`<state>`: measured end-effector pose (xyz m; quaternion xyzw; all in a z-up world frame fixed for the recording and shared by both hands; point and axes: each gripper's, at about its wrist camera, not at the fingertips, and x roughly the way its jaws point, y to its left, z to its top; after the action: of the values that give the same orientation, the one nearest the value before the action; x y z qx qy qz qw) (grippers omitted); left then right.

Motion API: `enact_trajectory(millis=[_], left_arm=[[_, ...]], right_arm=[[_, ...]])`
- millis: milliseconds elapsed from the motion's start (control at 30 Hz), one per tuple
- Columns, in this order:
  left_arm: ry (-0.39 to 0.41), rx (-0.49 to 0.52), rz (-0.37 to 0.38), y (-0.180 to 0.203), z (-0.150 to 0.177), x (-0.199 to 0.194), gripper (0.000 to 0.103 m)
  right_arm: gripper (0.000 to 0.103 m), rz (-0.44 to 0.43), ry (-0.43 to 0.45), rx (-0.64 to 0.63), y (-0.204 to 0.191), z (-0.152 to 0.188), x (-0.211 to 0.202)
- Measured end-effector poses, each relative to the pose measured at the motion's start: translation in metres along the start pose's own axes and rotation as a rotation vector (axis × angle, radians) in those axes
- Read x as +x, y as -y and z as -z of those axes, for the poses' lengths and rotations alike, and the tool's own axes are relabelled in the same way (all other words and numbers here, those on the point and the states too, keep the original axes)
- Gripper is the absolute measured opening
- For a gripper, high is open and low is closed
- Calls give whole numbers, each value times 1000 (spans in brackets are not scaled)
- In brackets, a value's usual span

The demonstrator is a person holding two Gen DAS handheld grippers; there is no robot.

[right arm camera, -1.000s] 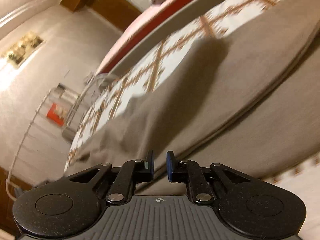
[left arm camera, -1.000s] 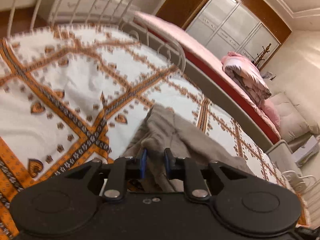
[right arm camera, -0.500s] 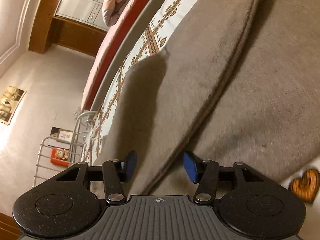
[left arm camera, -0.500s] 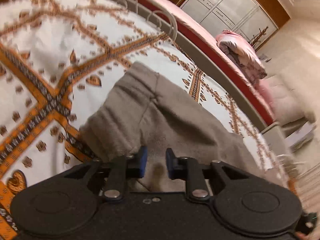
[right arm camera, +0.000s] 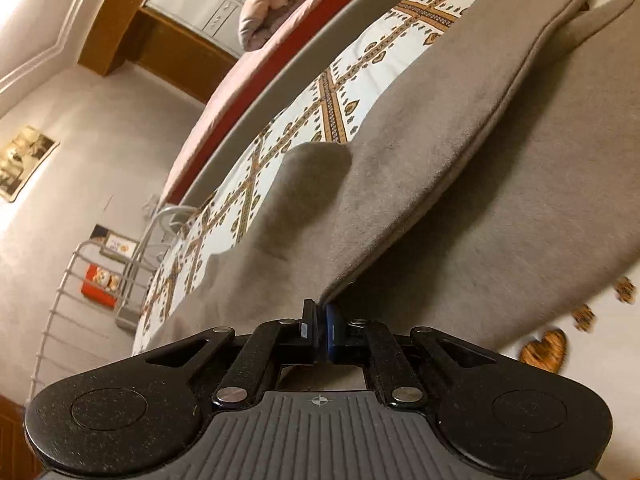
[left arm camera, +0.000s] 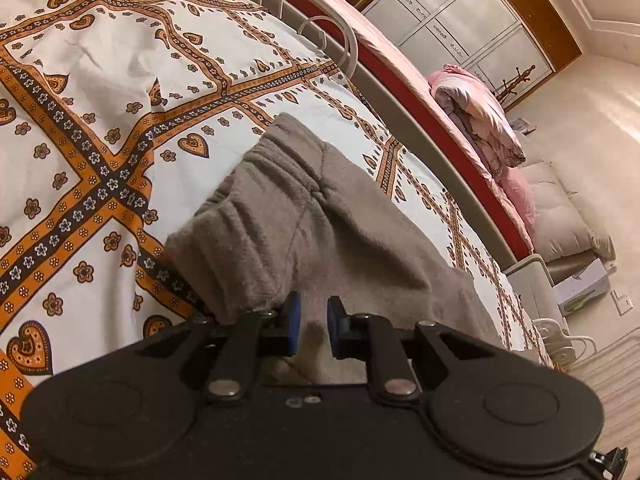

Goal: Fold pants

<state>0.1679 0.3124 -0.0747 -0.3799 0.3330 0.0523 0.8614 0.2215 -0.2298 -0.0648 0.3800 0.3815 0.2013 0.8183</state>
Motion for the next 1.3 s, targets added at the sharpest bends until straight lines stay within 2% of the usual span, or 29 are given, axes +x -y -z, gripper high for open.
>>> enact_trajectory(millis=[100,200,267,367,433,500,567,767,833,900,1067,1100,1167,1233,1300], left_arm=[[-1,2,0,-1,0,0,7],[-2,-1,-3,-1,-1,0,7],[1,-10,-4,-1,0,0,7],[-2,0,-4,0,0,0,7],[-4,2,-1,-1,-1,1,7],[-5,2,-1,0,-1,2,7],[-6,7,-3,1,-1,2,7],[-8,12,5,-1,-1,3,7],[-9,14,10,-2,-1,2,7],[-10,14,14,-2,-1,2,7],[-10,11,16,-3,-1,2,7],[-11,9,19,-3,-1,2,7],[-11,7,20,-3,-1,2,7],[-11,7,17,-2,-1,2,7],[-10,5,14,-1,-1,2,7]], right_arm=[[4,9,-45,10,8,15,-7],[2,77,-100,5,19,24,2],[4,34,-71,56,25,18,-5],[16,41,65,91,30,-1,-30],[16,79,154,114,37,-18,-42],[16,113,200,165,51,-39,-45],[16,170,223,196,64,-54,-42],[16,169,212,236,86,-81,-21],[6,163,226,192,76,-83,-22],[6,153,244,125,62,-84,-26],[6,105,290,150,56,-71,-46],[1,96,309,136,52,-71,-53],[1,78,348,102,45,-69,-69],[1,74,335,112,45,-70,-75],[3,112,290,148,54,-76,-69]])
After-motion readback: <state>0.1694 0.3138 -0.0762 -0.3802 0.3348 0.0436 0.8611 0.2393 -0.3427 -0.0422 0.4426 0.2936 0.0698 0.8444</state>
